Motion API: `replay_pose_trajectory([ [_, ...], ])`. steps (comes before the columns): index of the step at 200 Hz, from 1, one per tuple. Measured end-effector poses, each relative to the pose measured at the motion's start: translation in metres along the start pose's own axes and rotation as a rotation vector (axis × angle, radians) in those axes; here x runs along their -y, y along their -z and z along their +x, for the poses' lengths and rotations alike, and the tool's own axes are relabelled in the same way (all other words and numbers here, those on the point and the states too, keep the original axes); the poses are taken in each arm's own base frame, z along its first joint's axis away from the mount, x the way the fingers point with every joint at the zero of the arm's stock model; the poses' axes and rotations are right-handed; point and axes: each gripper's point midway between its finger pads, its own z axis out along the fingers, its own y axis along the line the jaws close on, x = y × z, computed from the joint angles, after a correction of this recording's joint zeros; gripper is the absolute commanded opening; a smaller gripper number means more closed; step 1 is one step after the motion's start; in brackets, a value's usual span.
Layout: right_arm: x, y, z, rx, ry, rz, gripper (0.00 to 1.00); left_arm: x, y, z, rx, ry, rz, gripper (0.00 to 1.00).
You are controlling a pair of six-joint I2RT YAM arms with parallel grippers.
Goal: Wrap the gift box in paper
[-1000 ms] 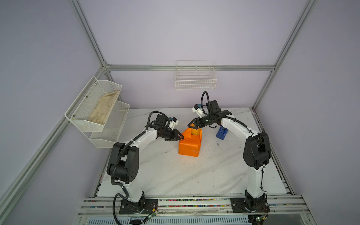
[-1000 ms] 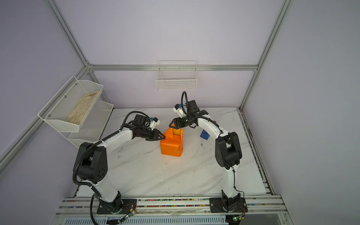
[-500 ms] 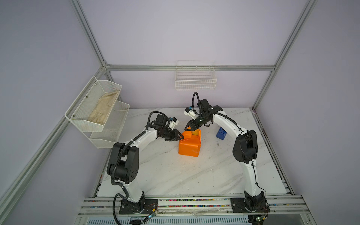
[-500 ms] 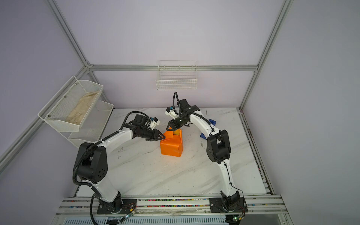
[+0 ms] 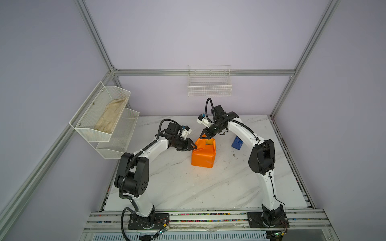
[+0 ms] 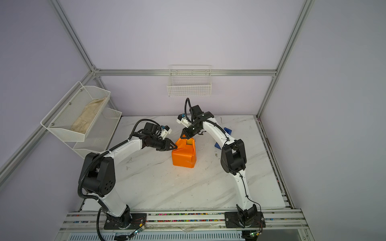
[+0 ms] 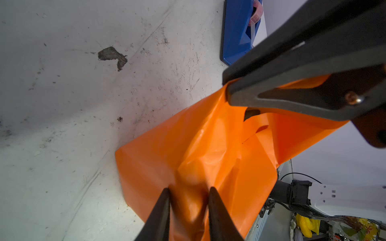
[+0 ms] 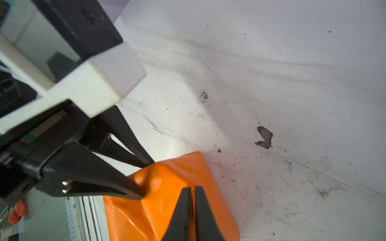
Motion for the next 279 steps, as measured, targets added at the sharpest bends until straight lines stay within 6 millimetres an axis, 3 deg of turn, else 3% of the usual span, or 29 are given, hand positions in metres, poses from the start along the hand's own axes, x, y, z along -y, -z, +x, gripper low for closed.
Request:
replay_pose_trajectory([
  [35, 0.002, 0.004, -0.001, 0.003, 0.001, 0.019, 0.15, 0.000, 0.000, 0.000, 0.000, 0.000, -0.001, 0.27],
  [41, 0.002, 0.006, -0.001, 0.005, 0.001, 0.022, 0.11, 0.000, 0.000, 0.000, 0.000, 0.000, -0.002, 0.27],
  [47, 0.003, 0.007, -0.002, 0.008, 0.005, 0.025, 0.00, 0.000, 0.000, 0.000, 0.000, 0.000, -0.002, 0.27],
  [86, 0.001, 0.013, -0.003, 0.014, 0.004, 0.023, 0.00, 0.000, 0.000, -0.001, 0.002, -0.004, -0.005, 0.26],
  [94, 0.001, 0.013, -0.003, 0.013, 0.004, 0.023, 0.17, 0.000, 0.000, -0.001, 0.003, -0.004, -0.005, 0.26],
  [106, 0.001, 0.013, -0.003, 0.013, 0.003, 0.027, 0.20, 0.000, 0.000, -0.001, 0.002, -0.003, -0.006, 0.26],
  [118, 0.003, 0.015, -0.003, 0.015, 0.003, 0.035, 0.17, 0.000, 0.000, -0.001, 0.002, -0.003, -0.006, 0.26],
  [134, 0.005, 0.021, -0.006, 0.026, 0.007, 0.047, 0.00, 0.000, 0.000, -0.001, 0.002, -0.003, -0.006, 0.26],
  [176, 0.005, 0.029, -0.004, 0.026, -0.008, 0.050, 0.00, 0.002, -0.001, -0.001, 0.003, -0.012, -0.007, 0.25],
  [183, 0.005, 0.029, -0.004, 0.026, -0.009, 0.048, 0.10, 0.002, -0.001, -0.002, 0.003, -0.012, -0.007, 0.25],
  [205, 0.005, 0.030, -0.005, 0.031, -0.007, 0.052, 0.16, 0.001, -0.001, -0.001, 0.003, -0.011, -0.008, 0.25],
  [223, 0.005, 0.036, -0.008, 0.044, -0.003, 0.058, 0.12, 0.001, -0.001, -0.001, 0.003, -0.011, -0.009, 0.25],
  [238, 0.005, 0.042, -0.010, 0.057, 0.001, 0.065, 0.00, 0.001, -0.001, -0.002, 0.003, -0.012, -0.009, 0.25],
  [279, 0.005, 0.045, -0.010, 0.056, -0.003, 0.068, 0.02, 0.001, -0.001, -0.001, 0.003, -0.012, -0.009, 0.25],
])
